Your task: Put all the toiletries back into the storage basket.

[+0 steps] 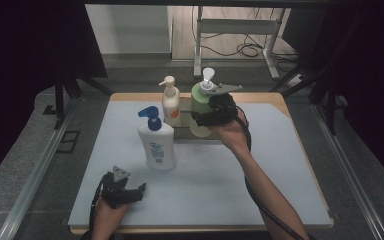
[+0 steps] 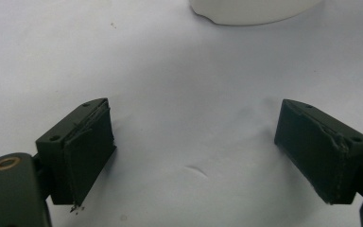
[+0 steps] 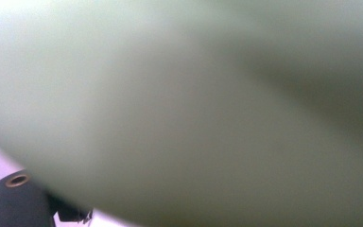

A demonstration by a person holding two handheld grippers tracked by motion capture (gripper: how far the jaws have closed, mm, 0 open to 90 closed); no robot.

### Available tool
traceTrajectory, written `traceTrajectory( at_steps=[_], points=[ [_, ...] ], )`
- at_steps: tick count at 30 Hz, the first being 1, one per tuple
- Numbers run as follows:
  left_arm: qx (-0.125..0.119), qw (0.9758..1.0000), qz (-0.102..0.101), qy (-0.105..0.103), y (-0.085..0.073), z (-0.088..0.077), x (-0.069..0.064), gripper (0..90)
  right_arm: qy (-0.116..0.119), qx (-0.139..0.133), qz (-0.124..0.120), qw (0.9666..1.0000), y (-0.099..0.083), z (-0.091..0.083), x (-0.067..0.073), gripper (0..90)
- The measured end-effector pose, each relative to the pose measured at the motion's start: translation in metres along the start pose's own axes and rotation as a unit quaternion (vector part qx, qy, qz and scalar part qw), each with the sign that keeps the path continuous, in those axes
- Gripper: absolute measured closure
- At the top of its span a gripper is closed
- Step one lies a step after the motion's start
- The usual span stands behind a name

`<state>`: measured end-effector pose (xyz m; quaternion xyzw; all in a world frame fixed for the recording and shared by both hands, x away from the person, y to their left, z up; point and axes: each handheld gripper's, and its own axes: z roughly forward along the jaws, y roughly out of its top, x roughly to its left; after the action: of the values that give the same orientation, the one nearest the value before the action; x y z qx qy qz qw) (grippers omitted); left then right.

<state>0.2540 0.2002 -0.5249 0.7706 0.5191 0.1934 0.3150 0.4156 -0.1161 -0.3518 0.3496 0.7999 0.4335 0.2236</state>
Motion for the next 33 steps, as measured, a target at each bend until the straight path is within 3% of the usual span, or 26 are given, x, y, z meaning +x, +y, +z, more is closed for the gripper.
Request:
traceTrajectory(
  at_steps=[18,33],
  points=[
    [0.001,1.0000,-0.001,0.000,0.000,0.000,0.000,12.1,-0.034,0.002,0.010,0.9994,0.011,0.027,-0.019,12.1],
    [0.001,1.0000,-0.001,0.000,0.000,0.000,0.000,12.1,-0.048,0.006,0.003,0.9988,0.011,0.051,-0.025,12.1]
  ],
)
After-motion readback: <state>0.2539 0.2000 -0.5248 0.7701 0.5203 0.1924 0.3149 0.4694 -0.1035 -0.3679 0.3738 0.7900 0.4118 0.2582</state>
